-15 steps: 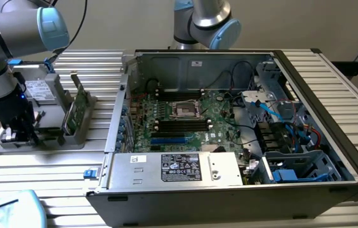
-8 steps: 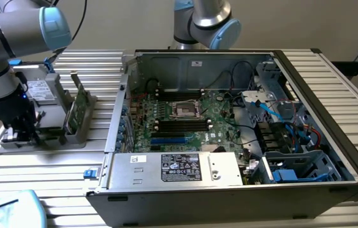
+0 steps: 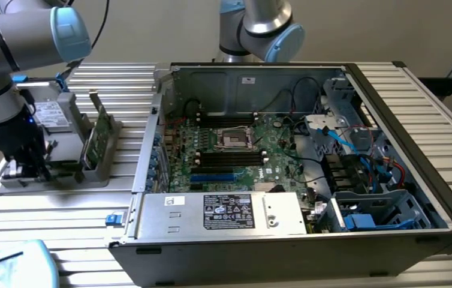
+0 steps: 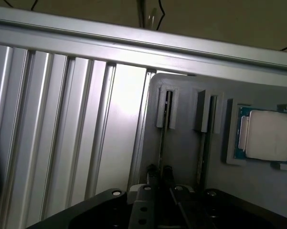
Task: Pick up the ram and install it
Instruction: 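Pick up the ram and move it above insertion slot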
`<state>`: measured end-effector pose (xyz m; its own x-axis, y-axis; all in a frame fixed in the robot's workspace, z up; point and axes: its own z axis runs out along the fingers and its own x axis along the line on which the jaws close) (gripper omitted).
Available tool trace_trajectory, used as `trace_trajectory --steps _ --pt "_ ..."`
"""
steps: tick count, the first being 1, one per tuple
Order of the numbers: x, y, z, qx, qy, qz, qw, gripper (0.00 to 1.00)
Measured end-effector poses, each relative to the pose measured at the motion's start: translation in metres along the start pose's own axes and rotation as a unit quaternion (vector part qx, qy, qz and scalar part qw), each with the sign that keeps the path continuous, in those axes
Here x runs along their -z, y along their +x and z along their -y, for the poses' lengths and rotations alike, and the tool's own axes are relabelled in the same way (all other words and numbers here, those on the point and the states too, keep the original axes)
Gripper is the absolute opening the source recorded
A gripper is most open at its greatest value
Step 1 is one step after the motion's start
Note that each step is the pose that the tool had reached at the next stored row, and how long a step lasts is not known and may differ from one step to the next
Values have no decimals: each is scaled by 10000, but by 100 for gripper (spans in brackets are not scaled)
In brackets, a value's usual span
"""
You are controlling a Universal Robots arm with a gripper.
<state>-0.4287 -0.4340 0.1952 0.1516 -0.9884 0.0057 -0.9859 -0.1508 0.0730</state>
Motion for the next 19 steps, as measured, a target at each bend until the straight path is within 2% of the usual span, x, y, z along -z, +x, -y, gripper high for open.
trace_trajectory --steps 19 --pt "147 3 2 -22 -9 5 10000 15"
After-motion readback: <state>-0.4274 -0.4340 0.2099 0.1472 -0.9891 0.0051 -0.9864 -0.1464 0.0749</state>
